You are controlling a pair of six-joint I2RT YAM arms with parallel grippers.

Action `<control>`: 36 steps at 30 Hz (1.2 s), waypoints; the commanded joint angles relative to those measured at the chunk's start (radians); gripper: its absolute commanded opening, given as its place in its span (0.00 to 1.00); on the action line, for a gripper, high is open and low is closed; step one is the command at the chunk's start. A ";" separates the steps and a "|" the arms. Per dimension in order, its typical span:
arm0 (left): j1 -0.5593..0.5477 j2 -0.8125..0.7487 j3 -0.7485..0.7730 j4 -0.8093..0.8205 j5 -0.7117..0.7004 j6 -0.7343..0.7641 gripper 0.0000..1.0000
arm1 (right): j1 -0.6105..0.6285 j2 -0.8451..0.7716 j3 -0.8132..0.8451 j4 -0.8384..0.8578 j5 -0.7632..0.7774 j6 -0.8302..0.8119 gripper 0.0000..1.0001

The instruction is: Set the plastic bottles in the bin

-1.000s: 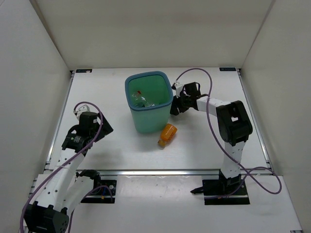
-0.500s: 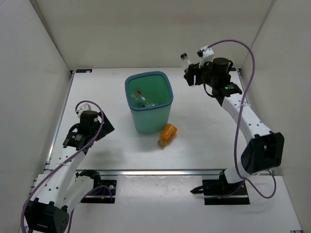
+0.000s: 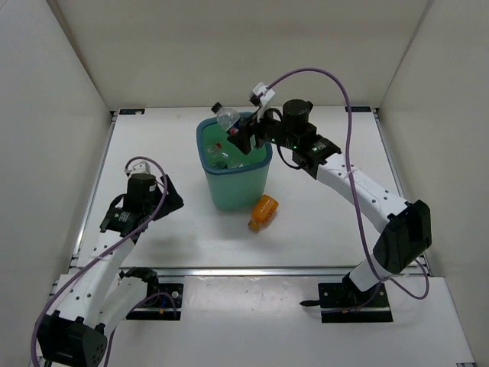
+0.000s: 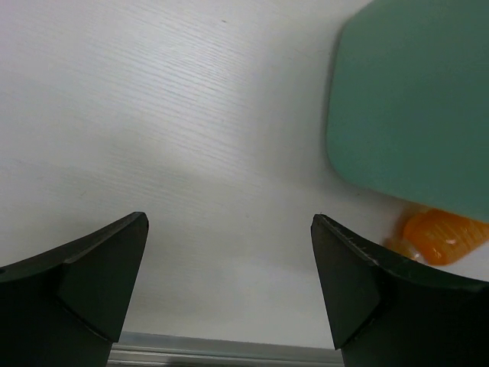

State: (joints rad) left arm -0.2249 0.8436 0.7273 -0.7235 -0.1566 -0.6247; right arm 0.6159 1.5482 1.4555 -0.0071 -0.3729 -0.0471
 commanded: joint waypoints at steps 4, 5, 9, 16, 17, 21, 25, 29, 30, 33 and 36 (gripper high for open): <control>-0.131 -0.141 -0.019 0.047 0.126 0.152 0.98 | 0.013 0.010 -0.024 0.059 -0.079 0.041 0.99; -0.157 -0.161 -0.014 0.052 0.124 0.180 0.98 | 0.012 0.000 -0.030 0.064 -0.078 0.047 0.99; -0.218 -0.132 0.014 0.033 0.245 0.273 0.98 | 0.004 -0.025 -0.024 0.046 -0.055 0.073 0.99; -0.537 0.066 0.049 0.090 0.367 0.347 0.98 | -0.053 -0.129 0.022 -0.174 0.189 0.102 0.99; -0.551 0.096 0.060 0.096 0.383 0.355 0.98 | -0.064 -0.161 0.005 -0.191 0.189 0.122 0.99; -0.622 0.189 0.075 0.102 0.399 0.339 0.99 | -0.216 -0.296 -0.092 -0.264 0.235 0.219 0.99; -0.714 0.273 0.104 0.127 0.348 0.306 0.99 | -0.399 -0.451 -0.240 -0.284 0.201 0.282 0.99; -0.862 0.421 0.190 0.151 0.159 0.277 0.99 | -0.455 -0.531 -0.279 -0.352 0.287 0.248 0.99; -0.879 0.467 0.222 0.156 0.093 0.266 0.99 | -0.446 -0.543 -0.282 -0.369 0.336 0.233 0.99; -0.922 0.557 0.302 0.171 -0.058 0.255 0.99 | -0.462 -0.580 -0.313 -0.393 0.408 0.217 0.99; -0.942 0.632 0.343 0.235 -0.197 0.237 0.99 | -0.528 -0.634 -0.365 -0.387 0.387 0.230 0.99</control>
State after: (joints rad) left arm -1.1492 1.4418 1.0111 -0.5591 -0.1303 -0.3573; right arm 0.1371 0.9722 1.1290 -0.3782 -0.0299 0.1806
